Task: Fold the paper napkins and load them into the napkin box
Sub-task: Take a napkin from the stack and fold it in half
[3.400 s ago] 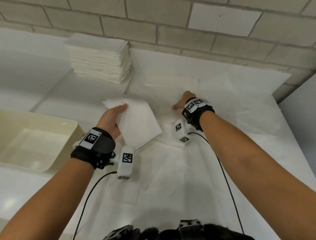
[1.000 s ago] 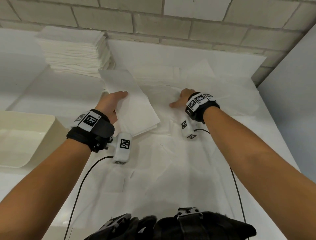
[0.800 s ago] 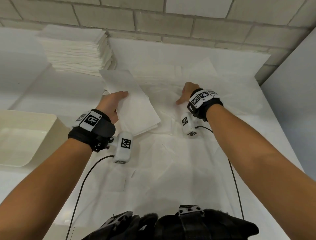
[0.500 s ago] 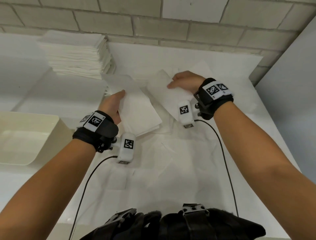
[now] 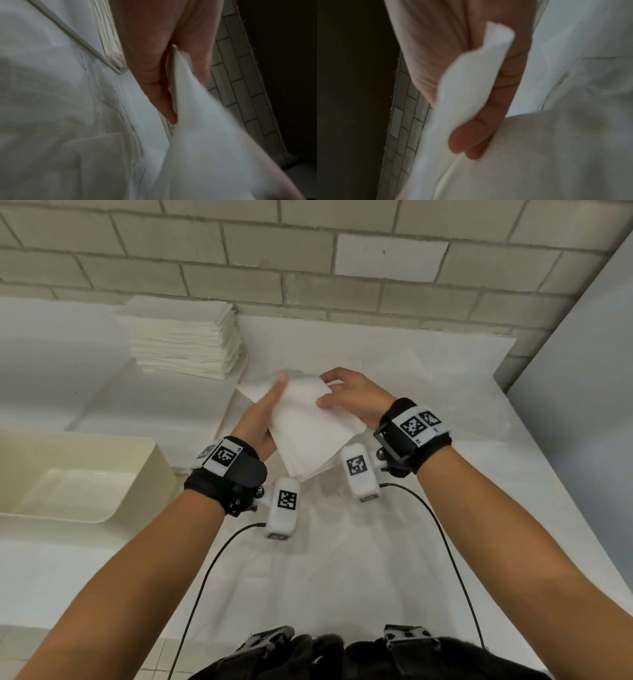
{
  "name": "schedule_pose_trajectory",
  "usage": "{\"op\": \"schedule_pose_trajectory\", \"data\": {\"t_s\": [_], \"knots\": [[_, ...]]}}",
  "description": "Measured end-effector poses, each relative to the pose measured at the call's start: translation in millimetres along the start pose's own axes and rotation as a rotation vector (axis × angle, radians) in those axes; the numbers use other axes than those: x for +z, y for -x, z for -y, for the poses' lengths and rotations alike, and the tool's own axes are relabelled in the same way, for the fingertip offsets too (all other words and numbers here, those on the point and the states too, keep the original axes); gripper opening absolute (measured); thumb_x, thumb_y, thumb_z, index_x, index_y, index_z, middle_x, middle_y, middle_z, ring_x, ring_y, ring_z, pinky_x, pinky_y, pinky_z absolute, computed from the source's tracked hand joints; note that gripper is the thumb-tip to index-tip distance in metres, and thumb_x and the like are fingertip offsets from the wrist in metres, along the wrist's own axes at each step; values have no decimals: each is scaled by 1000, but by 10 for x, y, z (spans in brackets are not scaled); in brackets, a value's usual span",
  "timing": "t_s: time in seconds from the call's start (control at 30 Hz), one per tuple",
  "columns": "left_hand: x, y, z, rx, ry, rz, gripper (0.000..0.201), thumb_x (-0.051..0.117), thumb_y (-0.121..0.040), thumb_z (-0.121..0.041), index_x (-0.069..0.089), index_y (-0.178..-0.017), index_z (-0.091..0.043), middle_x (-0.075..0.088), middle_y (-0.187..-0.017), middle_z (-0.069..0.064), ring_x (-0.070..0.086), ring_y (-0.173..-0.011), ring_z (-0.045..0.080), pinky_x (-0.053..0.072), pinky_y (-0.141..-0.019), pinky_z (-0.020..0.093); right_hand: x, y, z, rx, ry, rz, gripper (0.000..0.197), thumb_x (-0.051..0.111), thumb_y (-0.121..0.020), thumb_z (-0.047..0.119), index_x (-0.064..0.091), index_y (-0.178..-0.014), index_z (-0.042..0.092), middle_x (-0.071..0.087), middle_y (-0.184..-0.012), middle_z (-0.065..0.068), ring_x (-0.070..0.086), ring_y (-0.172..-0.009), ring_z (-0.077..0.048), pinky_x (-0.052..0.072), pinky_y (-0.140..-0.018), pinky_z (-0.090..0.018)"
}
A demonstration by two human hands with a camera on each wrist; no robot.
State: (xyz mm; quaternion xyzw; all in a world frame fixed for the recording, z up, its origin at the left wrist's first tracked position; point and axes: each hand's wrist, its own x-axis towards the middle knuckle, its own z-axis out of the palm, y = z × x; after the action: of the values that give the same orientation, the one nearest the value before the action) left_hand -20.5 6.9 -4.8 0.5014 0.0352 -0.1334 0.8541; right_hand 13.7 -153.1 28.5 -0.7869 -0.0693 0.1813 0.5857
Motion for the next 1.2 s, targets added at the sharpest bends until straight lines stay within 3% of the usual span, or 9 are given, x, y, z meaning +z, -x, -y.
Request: {"op": "schedule_pose_trajectory", "data": {"t_s": [0.1,0.2,0.3,0.43,0.63,0.9,1.03,1.1,1.2], "knots": [[-80,27,74,-9,-60,-55,46,56,-88,-5,46,-132,2,56,-129,21,56,-117,35,44,-100,50,35,13,20,51,204,10,39,66,-83,7,49,-118,12,60,-97,-5,60,-85,-24,53,-73,-34],[-81,80,88,-30,-131,-67,45,56,-85,5,49,-129,2,59,-125,20,59,-113,35,48,-95,48,49,-14,62,3,352,-75,50,71,-81,27,46,-125,18,52,-91,2,55,-87,-16,51,-68,-28],[-75,129,70,-46,-295,-24,41,55,-85,8,53,-125,-3,64,-119,14,64,-106,28,54,-86,38,87,-72,106,-143,485,-141,52,70,-80,37,49,-125,21,50,-105,-1,50,-93,-14,43,-77,-25],[-79,217,-23,-43,-407,3,41,56,-83,10,55,-120,-6,67,-110,8,65,-100,23,56,-82,35,140,-126,106,-35,312,-61,40,73,-78,38,56,-111,22,57,-109,-3,58,-98,-17,54,-77,-31],[-102,260,-215,-102,-658,77,51,54,-84,12,49,-130,-9,61,-117,9,60,-104,25,51,-87,35,42,-46,-20,-56,12,9,17,74,-79,22,59,-73,18,65,-89,-1,64,-83,-14,54,-69,-27],[0,246,-308,-142,-996,163,49,56,-83,11,51,-121,-20,60,-117,8,57,-107,26,49,-90,37,-75,44,-202,66,86,-97,4,65,-87,18,64,-87,14,64,-88,-1,63,-88,-15,53,-69,-27],[110,222,-381,-182,-1243,267,53,53,-82,12,50,-127,-17,59,-117,7,55,-108,26,47,-93,37,-171,193,-51,-105,191,-167,57,65,-82,6,43,-132,21,51,-126,-3,46,-123,-19,47,-88,-30],[172,220,-425,-216,-1376,324,51,54,-82,9,51,-127,-16,60,-117,7,57,-107,26,47,-94,37,-207,272,92,-235,197,-63,86,72,-78,7,22,-145,26,38,-143,-2,30,-135,-11,35,-99,-25],[285,238,-491,-194,-1500,378,41,57,-83,4,53,-116,-20,60,-111,4,58,-102,25,48,-90,34,-182,293,153,-175,277,77,105,80,-70,10,11,-147,30,42,-138,-3,38,-131,-17,37,-104,-27]]}}
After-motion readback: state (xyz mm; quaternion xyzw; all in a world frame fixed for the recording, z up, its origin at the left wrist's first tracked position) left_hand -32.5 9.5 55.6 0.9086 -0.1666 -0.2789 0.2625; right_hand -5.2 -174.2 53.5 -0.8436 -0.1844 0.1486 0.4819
